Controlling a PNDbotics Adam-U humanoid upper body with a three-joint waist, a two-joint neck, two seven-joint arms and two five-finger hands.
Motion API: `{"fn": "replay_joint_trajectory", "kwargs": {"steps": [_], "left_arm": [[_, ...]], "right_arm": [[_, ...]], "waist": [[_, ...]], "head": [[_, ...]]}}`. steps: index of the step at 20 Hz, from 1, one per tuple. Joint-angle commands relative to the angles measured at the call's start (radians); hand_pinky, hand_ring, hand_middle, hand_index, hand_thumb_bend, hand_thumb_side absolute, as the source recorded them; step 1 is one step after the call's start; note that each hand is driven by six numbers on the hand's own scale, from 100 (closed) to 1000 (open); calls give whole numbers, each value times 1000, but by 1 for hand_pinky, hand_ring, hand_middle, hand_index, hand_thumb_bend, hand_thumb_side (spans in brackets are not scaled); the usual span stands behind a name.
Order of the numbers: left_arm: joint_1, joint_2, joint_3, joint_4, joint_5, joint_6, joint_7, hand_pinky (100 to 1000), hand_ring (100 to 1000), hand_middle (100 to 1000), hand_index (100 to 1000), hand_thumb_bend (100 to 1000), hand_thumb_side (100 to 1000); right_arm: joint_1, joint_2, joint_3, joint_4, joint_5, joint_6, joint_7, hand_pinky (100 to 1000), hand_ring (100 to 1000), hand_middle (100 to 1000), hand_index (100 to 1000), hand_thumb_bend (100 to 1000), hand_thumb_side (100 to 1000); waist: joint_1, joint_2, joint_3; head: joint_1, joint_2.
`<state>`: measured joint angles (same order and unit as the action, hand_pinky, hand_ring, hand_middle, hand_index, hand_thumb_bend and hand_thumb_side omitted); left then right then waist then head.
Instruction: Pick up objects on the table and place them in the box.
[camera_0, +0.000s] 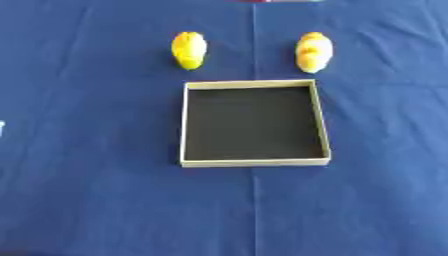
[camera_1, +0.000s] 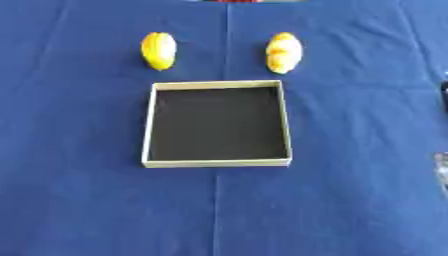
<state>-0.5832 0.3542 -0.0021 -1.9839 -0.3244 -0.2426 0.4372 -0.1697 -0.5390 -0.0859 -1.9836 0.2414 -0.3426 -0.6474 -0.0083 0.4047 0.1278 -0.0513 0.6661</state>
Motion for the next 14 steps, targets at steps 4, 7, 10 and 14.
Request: {"fn": "replay_joint_trajectory", "kwargs": {"steps": [4, 7, 10, 14], "left_arm": [[-20, 82, 7, -16, 7, -9, 13, 854, 917, 741, 764, 100, 599], [-24, 108, 7, -16, 4, -15, 20, 855, 915, 741, 766, 100, 596], [-21, 121, 9, -16, 4, -16, 27, 855, 916, 741, 765, 100, 597], [-17, 130, 11, -16, 4, -16, 30, 854, 916, 741, 763, 100, 596]], "right_arm": [[80, -115, -10, -16, 48, -35, -28, 780, 943, 802, 898, 100, 562], [118, -172, -14, -16, 73, -39, -37, 787, 939, 814, 900, 100, 577], [156, -237, -16, -16, 104, -27, -35, 791, 941, 823, 902, 100, 597], [194, -361, -31, -16, 116, 29, -6, 802, 938, 839, 906, 100, 618]], "waist": [[-5, -6, -13], [-3, 0, -22], [-3, 6, -31], [-6, 10, -42]], "head": [[-3, -27], [-4, -36], [-2, -44], [11, -48]]}}
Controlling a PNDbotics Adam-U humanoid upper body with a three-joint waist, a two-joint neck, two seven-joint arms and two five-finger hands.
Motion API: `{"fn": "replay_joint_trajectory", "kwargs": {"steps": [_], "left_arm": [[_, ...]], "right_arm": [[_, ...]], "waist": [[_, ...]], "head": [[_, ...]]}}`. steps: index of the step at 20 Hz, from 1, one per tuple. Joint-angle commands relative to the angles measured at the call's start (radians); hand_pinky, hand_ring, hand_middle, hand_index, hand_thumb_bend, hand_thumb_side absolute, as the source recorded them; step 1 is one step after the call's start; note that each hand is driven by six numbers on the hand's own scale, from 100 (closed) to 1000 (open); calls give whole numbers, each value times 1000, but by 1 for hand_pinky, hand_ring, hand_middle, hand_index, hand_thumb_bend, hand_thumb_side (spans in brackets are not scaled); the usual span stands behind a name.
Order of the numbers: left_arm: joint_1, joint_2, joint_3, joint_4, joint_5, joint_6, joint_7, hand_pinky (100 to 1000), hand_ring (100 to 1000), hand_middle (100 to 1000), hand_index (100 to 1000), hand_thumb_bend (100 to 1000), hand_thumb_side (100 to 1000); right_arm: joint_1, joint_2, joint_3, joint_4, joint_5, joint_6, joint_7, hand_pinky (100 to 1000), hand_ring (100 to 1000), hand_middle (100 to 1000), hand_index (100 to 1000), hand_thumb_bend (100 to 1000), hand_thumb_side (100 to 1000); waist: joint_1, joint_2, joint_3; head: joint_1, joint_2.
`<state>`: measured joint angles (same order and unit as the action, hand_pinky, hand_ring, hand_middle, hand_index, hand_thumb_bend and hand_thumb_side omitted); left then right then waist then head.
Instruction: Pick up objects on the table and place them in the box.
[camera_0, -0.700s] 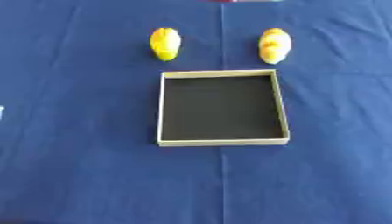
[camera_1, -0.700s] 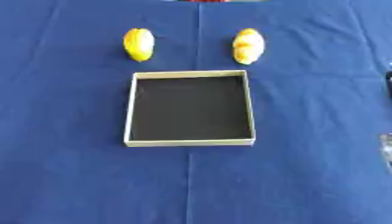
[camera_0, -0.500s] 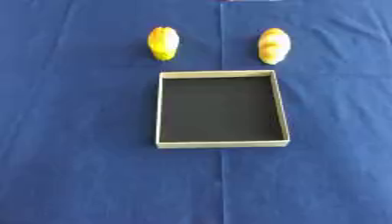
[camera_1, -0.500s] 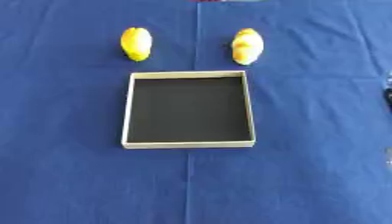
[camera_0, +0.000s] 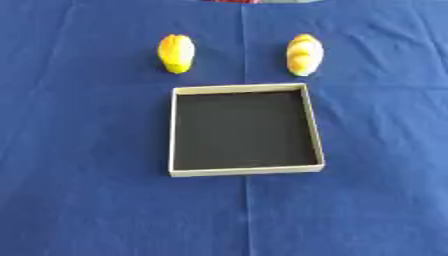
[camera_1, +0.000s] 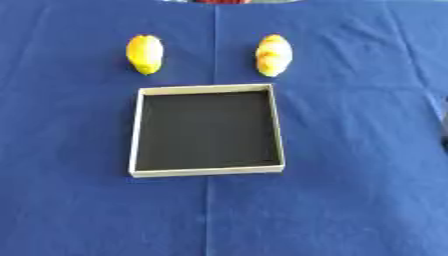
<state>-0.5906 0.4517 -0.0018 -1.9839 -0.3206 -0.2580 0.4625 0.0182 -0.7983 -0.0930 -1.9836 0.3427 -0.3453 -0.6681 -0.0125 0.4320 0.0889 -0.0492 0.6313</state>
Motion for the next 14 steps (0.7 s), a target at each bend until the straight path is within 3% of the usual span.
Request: {"fn": "replay_joint_trajectory", "kwargs": {"steps": [1, 5, 8, 12, 13, 14], "left_arm": [[-9, 35, 11, -16, 0, -1, 4, 855, 916, 741, 764, 100, 596], [-12, 41, 8, -16, -1, 0, 0, 855, 916, 741, 763, 100, 595], [-19, 40, 4, -16, 2, 0, -4, 854, 917, 741, 763, 100, 596], [-30, 31, -5, -16, 10, 0, -16, 854, 917, 741, 762, 100, 596], [-33, 29, -7, -16, 11, -1, -19, 854, 916, 741, 763, 100, 596], [-36, 27, -10, -16, 13, -2, -22, 854, 916, 741, 763, 100, 596]], "right_arm": [[9, -132, -31, -16, 17, 49, 29, 805, 935, 844, 906, 100, 624], [-18, -271, -51, -16, -35, 147, 109, 811, 930, 852, 906, 100, 622], [-72, -353, -51, -16, -73, 258, 185, 816, 928, 860, 909, 100, 626], [-160, -421, -17, -16, -98, 397, 303, 820, 936, 866, 914, 100, 638], [-180, -429, -7, -16, -102, 421, 332, 822, 940, 865, 916, 100, 549], [-199, -438, 6, -16, -103, 441, 367, 824, 941, 871, 917, 100, 620]], "waist": [[-2, -17, -5], [-7, -17, -7], [-13, -15, 4], [-20, -17, 24], [-21, -18, 28], [-22, -20, 33]], "head": [[11, -13], [17, -10], [14, -9], [8, -6], [6, -6], [4, -6]]}}
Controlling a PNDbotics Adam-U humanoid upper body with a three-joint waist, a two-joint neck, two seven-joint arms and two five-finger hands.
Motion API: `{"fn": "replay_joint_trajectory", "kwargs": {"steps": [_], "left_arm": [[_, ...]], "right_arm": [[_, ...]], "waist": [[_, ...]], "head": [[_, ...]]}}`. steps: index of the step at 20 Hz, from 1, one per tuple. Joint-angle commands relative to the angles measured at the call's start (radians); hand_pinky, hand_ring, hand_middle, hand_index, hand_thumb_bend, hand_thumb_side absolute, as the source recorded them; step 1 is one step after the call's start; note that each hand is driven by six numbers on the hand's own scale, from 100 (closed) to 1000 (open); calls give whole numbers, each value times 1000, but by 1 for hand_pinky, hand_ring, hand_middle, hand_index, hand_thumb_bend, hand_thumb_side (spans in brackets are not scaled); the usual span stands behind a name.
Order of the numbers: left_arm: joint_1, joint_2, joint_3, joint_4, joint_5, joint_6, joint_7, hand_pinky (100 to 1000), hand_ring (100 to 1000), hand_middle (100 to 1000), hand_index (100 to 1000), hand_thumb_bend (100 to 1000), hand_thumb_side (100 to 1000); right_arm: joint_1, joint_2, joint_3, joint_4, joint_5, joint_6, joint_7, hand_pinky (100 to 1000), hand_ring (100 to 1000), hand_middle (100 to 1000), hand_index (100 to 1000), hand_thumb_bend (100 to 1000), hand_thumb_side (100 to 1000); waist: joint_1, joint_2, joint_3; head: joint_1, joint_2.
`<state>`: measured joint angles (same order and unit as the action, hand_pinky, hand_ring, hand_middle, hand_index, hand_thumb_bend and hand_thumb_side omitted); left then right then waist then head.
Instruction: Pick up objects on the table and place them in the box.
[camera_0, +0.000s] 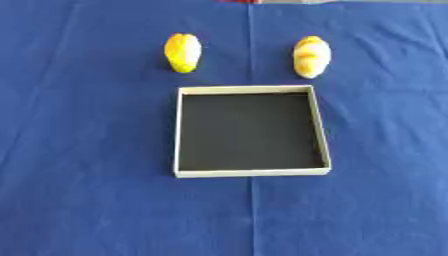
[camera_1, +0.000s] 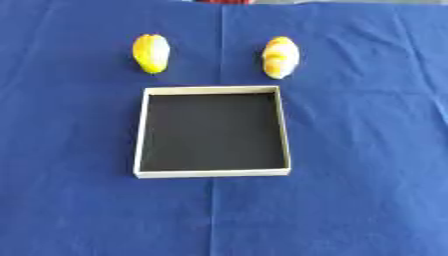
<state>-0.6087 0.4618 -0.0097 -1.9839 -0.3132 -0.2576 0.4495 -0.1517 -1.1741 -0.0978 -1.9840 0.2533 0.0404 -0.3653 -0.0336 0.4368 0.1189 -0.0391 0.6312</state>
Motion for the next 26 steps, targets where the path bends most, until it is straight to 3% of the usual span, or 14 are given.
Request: {"fn": "replay_joint_trajectory", "kwargs": {"steps": [1, 4, 8, 12, 20, 26], "left_arm": [[-20, 15, -4, -16, 8, -3, -12, 854, 916, 741, 763, 100, 597], [-23, 10, -10, -16, 13, -4, -20, 853, 917, 742, 762, 100, 597], [-27, 5, -15, -16, 20, -6, -29, 852, 918, 741, 760, 100, 597], [-29, 2, -18, -16, 25, -6, -35, 852, 920, 741, 759, 100, 596], [-36, -9, -23, -16, 33, -9, -42, 850, 921, 740, 757, 100, 597], [-44, -14, -29, -16, 40, -11, -50, 849, 924, 740, 754, 100, 596]], "right_arm": [[-47, -68, 22, -16, -10, 69, 99, 828, 944, 875, 918, 100, 603], [-86, -84, 60, -16, 33, 78, 229, 839, 951, 887, 924, 100, 512], [-118, -86, 99, -16, 112, 33, 407, 858, 962, 897, 915, 156, 316], [-129, -77, 124, -16, 159, -10, 532, 867, 974, 896, 908, 192, 125], [-156, -64, 154, -16, 160, -31, 607, 868, 985, 894, 916, 232, 100], [-211, -46, 169, -16, 146, -10, 614, 864, 986, 891, 931, 213, 100]], "waist": [[-2, -26, 7], [-6, -29, 16], [-12, -27, 25], [-14, -22, 32], [-15, -13, 44], [-22, -3, 64]], "head": [[-9, -6], [-20, -11], [-30, -17], [-38, -21], [-51, -28], [-75, -38]]}}
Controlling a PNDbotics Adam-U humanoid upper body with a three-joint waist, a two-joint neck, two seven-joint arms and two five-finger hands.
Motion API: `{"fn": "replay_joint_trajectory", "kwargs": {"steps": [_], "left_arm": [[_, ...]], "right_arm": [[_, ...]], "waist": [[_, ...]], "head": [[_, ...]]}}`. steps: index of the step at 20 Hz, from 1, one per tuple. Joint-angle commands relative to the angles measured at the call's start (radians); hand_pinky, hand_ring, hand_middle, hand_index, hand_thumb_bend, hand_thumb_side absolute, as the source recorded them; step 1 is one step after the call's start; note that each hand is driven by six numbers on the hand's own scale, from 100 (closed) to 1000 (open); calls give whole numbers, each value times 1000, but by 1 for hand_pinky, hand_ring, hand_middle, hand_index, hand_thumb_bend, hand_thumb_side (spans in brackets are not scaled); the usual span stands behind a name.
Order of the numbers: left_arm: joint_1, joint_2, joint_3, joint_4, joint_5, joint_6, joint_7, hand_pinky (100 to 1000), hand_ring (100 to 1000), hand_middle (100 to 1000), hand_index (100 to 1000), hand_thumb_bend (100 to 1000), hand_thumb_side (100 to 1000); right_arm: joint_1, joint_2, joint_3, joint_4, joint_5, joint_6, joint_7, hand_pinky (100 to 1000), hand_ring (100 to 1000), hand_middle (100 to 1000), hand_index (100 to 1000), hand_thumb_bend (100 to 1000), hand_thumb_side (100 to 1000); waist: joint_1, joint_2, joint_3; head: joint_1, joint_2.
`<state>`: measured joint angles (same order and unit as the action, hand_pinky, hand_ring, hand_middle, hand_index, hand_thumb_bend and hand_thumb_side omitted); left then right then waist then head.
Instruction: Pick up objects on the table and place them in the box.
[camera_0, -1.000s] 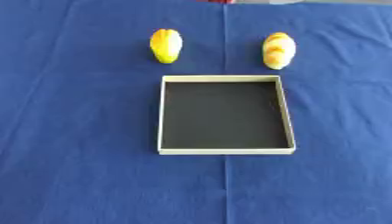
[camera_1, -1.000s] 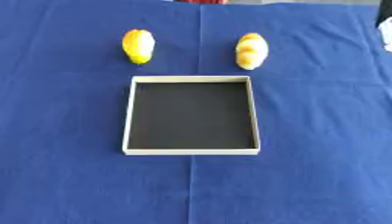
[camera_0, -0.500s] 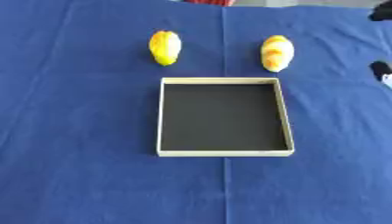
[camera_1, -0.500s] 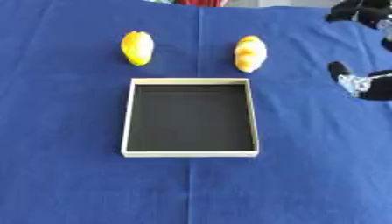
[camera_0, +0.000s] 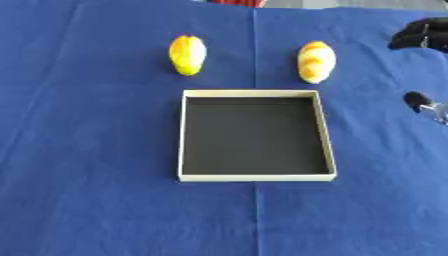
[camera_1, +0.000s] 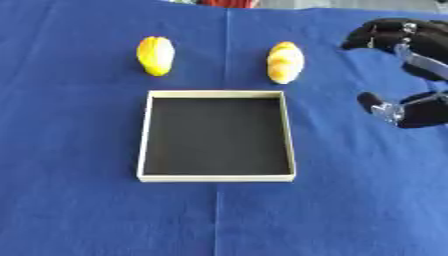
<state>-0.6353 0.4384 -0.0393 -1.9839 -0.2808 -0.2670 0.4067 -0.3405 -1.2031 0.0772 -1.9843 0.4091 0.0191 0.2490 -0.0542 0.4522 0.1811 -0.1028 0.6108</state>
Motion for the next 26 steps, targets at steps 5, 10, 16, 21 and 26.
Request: {"fn": "replay_joint_trajectory", "kwargs": {"steps": [5, 10, 16, 21, 26], "left_arm": [[-23, 4, -4, -16, 16, -3, -14, 847, 926, 740, 752, 100, 596], [-33, -2, -10, -16, 25, -6, -21, 845, 930, 740, 749, 100, 595], [-33, -7, -13, -16, 39, -6, -28, 842, 936, 741, 742, 100, 594], [-31, -10, -13, -16, 48, -3, -34, 840, 940, 741, 738, 100, 592], [-31, -13, -16, -16, 57, -4, -40, 839, 943, 741, 735, 100, 591]], "right_arm": [[-70, 0, 6, -16, -7, 42, 3, 863, 987, 891, 935, 202, 100], [-101, 22, 8, -16, -5, 90, -8, 861, 989, 892, 937, 180, 100], [-104, 34, -2, -15, 25, 131, -20, 863, 990, 912, 944, 192, 100], [-106, 39, -11, -4, 43, 151, -27, 864, 999, 916, 950, 209, 100], [-115, 45, -10, 17, 45, 158, -29, 863, 1000, 916, 959, 202, 100]], "waist": [[-14, -6, 31], [-27, 12, 58], [-37, 37, 89], [-34, 59, 103], [-27, 76, 111]], "head": [[-32, -31], [-63, -54], [-105, -80], [-123, -93], [-139, -100]]}}
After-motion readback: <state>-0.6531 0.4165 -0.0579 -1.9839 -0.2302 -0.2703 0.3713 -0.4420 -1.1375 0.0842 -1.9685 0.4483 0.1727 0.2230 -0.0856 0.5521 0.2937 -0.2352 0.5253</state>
